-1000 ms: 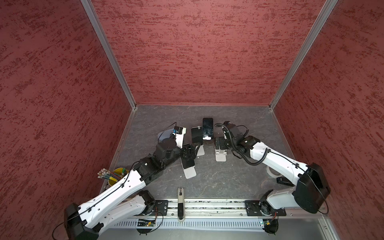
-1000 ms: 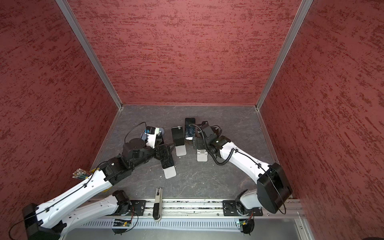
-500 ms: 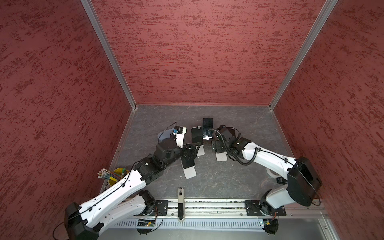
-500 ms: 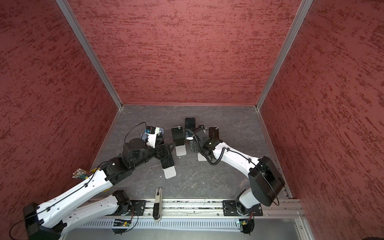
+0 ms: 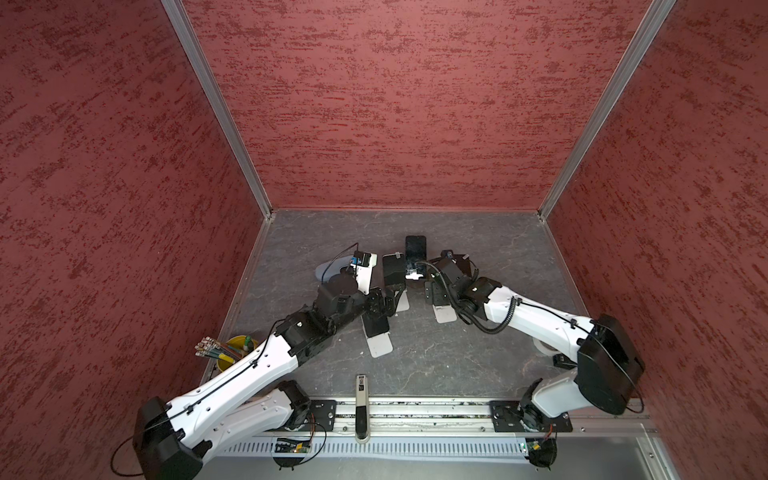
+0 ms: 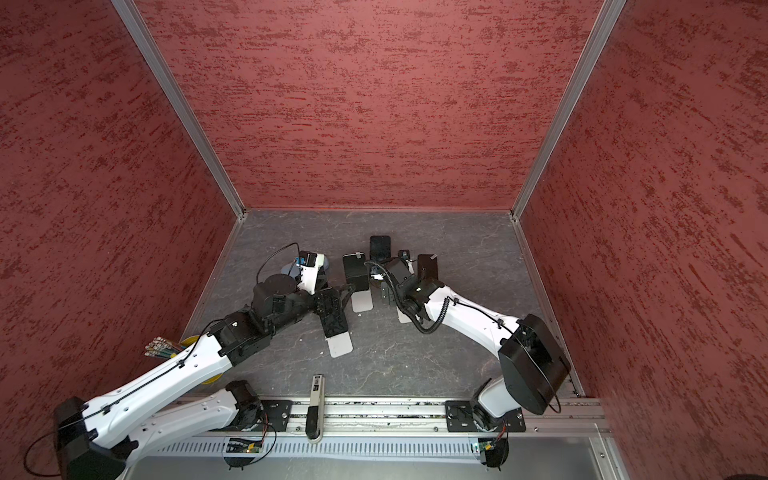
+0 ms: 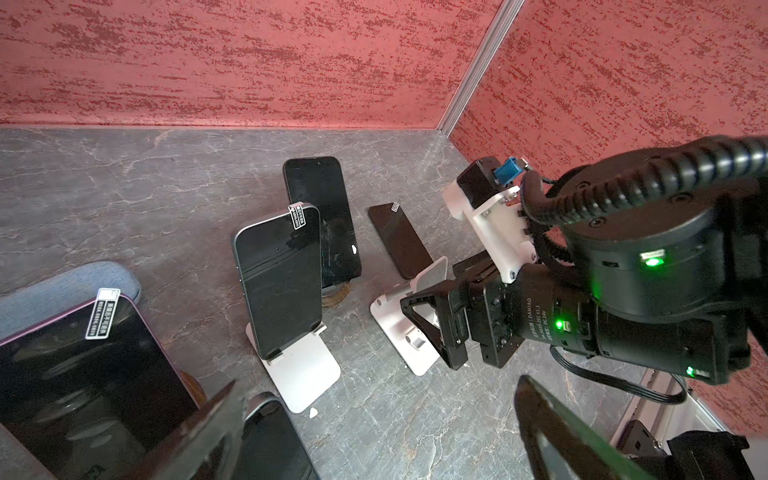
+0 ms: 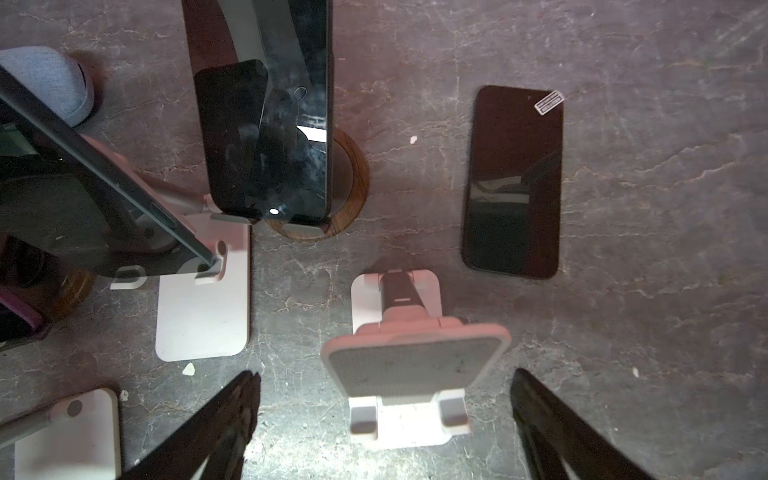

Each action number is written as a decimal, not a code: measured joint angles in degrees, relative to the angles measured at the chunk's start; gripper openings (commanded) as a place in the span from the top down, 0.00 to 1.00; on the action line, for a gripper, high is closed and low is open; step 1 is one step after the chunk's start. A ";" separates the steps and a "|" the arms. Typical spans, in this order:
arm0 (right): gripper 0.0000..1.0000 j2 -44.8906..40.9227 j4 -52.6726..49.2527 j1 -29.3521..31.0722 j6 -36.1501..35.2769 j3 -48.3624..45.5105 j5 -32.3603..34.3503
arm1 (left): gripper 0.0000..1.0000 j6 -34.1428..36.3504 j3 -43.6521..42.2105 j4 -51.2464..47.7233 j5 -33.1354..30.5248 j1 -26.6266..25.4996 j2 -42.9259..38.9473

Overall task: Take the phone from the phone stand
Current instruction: 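Move the right gripper back toward the empty white stand, then lower the right gripper and close it on the empty white stand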

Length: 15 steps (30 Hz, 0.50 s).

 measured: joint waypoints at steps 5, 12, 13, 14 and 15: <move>0.05 -0.20 -0.31 0.00 -2.03 0.46 0.81 | 0.01 0.04 0.00 1.07 0.20 0.31 0.61; 0.06 0.79 0.15 0.00 -4.42 0.90 2.38 | 0.00 0.44 0.52 1.01 0.46 0.37 2.19; 0.06 1.29 0.33 -0.02 -4.70 0.90 2.49 | 0.00 0.42 0.74 0.98 0.48 0.37 2.32; 0.06 1.86 0.55 -0.02 -4.98 0.90 2.51 | 0.00 0.42 0.96 0.96 0.52 0.39 2.40; 0.06 2.34 0.76 -0.07 -5.09 0.90 2.51 | 0.00 0.42 1.16 0.96 0.61 0.42 2.49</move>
